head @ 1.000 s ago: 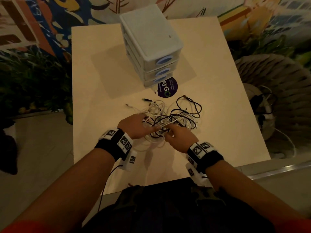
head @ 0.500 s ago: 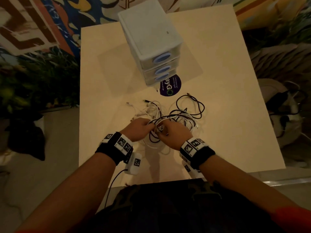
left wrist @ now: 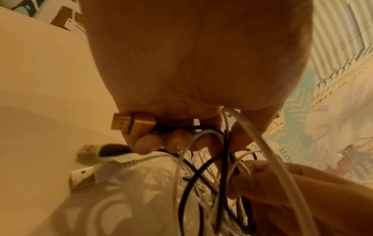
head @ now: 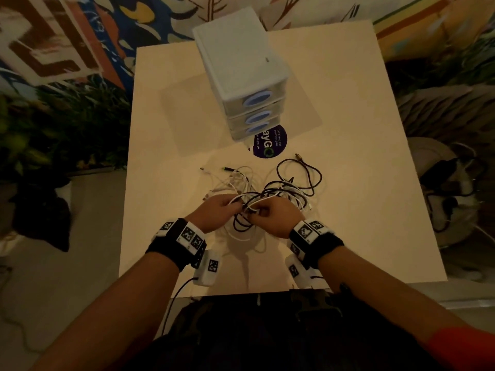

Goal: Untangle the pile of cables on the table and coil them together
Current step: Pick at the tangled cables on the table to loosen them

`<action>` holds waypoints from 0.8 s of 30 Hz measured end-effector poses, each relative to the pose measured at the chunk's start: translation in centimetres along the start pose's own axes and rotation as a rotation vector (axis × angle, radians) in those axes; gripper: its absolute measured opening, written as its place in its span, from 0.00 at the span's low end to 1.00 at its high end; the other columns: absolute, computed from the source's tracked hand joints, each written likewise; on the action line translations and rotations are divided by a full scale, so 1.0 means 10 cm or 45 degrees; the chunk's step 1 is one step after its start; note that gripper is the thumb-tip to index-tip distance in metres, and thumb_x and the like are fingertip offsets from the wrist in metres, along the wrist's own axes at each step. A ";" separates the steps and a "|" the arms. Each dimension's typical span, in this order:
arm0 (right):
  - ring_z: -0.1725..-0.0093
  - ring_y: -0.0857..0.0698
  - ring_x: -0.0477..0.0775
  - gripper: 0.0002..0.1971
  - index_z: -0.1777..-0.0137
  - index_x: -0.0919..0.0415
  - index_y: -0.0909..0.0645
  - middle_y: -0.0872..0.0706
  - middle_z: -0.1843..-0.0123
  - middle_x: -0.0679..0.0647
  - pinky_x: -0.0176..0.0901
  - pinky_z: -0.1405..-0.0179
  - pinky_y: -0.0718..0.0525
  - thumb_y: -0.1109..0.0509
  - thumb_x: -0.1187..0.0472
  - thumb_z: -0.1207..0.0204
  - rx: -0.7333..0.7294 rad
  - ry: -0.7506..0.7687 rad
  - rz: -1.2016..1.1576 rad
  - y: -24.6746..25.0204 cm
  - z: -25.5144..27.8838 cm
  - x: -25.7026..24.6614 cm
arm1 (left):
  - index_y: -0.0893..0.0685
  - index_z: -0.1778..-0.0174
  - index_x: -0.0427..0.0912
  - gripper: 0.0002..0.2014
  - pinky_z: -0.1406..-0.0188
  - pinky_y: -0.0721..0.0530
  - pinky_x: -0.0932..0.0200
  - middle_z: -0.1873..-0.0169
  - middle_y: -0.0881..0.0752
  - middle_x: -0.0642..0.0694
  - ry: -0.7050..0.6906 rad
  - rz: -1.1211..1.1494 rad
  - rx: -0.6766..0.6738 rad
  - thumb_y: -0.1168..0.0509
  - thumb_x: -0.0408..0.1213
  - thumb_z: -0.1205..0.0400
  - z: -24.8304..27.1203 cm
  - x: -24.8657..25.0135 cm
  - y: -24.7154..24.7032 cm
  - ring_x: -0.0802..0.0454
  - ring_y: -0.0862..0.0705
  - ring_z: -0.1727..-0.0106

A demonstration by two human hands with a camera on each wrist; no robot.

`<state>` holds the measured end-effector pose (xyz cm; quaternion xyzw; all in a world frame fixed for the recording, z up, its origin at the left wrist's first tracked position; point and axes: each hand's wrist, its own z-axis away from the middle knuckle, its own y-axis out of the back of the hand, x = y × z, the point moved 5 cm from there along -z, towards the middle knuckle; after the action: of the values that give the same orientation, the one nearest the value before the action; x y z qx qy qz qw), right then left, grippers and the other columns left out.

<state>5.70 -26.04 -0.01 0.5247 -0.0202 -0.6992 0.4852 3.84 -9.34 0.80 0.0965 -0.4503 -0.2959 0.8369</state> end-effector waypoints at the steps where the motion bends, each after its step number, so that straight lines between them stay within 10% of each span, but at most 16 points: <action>1: 0.69 0.17 0.41 0.10 0.53 0.44 0.10 0.15 0.71 0.45 0.36 0.70 0.28 0.29 0.41 0.20 0.019 0.002 -0.003 0.01 -0.01 0.00 | 0.11 0.44 0.47 0.08 0.48 0.17 0.52 0.51 0.11 0.49 -0.059 -0.077 -0.004 0.33 0.37 0.15 -0.01 0.00 0.00 0.54 0.13 0.49; 4: 0.69 0.19 0.40 0.08 0.58 0.40 0.13 0.17 0.71 0.41 0.35 0.71 0.30 0.28 0.41 0.20 0.070 0.008 0.011 0.05 0.00 0.01 | 0.19 0.33 0.56 0.20 0.55 0.19 0.64 0.47 0.18 0.51 -0.187 -0.242 0.105 0.25 0.47 0.21 -0.01 -0.05 0.08 0.57 0.16 0.51; 7: 0.68 0.18 0.42 0.10 0.54 0.45 0.09 0.16 0.70 0.44 0.38 0.70 0.26 0.27 0.42 0.21 0.122 0.018 0.021 0.09 0.04 0.06 | 0.23 0.28 0.61 0.30 0.45 0.18 0.54 0.44 0.20 0.52 -0.262 -0.430 0.320 0.27 0.60 0.27 -0.01 -0.17 0.17 0.53 0.18 0.43; 12: 0.58 0.15 0.42 0.09 0.48 0.48 0.10 0.10 0.56 0.44 0.45 0.55 0.14 0.28 0.47 0.21 0.181 0.146 0.099 0.10 0.10 0.03 | 0.14 0.44 0.59 0.20 0.50 0.16 0.45 0.57 0.20 0.56 -0.274 -0.435 0.418 0.36 0.62 0.27 0.06 -0.20 0.17 0.50 0.19 0.51; 17: 0.58 0.15 0.40 0.24 0.31 0.42 0.24 0.12 0.57 0.40 0.26 0.62 0.25 0.22 0.46 0.25 0.239 0.004 0.053 0.09 0.15 0.08 | 0.18 0.40 0.57 0.17 0.54 0.14 0.46 0.52 0.21 0.54 -0.350 -0.364 0.546 0.30 0.54 0.24 0.13 -0.14 0.11 0.52 0.17 0.51; 24: 0.54 0.12 0.38 0.11 0.45 0.46 0.13 0.08 0.53 0.42 0.36 0.51 0.15 0.20 0.47 0.26 0.278 -0.100 0.026 0.24 0.25 -0.01 | 0.19 0.35 0.58 0.23 0.56 0.21 0.50 0.50 0.20 0.53 -0.493 -0.724 0.486 0.32 0.63 0.23 0.16 0.16 -0.09 0.51 0.19 0.51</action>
<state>5.36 -28.46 2.46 0.5464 -0.1204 -0.7079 0.4310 2.84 -10.79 2.46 0.3137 -0.6022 -0.4395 0.5880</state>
